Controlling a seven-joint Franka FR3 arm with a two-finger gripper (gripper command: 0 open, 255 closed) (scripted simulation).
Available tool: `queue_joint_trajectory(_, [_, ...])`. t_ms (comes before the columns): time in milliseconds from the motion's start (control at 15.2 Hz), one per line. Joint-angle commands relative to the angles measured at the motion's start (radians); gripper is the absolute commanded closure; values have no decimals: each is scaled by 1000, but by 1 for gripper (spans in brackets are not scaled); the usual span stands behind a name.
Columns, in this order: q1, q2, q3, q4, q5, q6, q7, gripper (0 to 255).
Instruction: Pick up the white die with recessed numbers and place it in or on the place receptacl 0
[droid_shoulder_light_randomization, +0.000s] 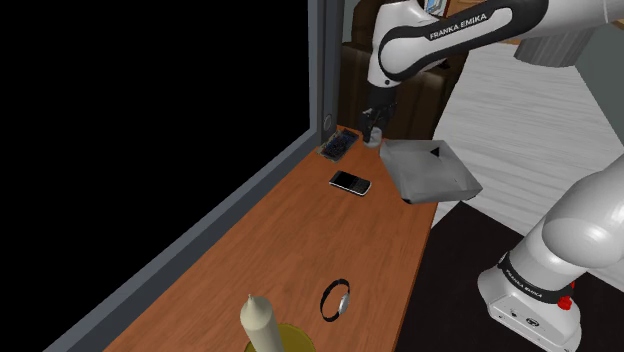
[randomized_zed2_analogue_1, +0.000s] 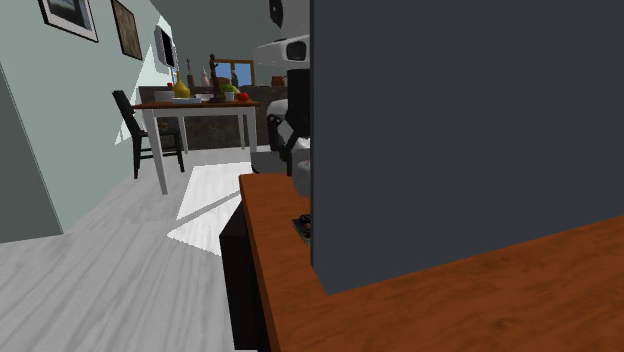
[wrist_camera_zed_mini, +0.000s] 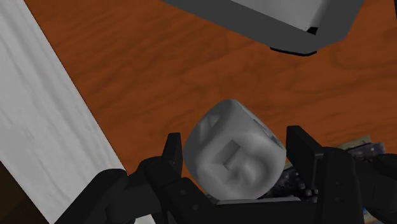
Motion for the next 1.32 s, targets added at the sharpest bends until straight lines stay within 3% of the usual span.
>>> queue_joint_trajectory(0, [0,-10,0,17,1,-27,0,255])
queue_joint_trajectory(990, [-1,-45,-5,181,3,-226,-3,255])
queue_joint_trajectory(1254, [4,-208,-13,31,20,-239,-15,255])
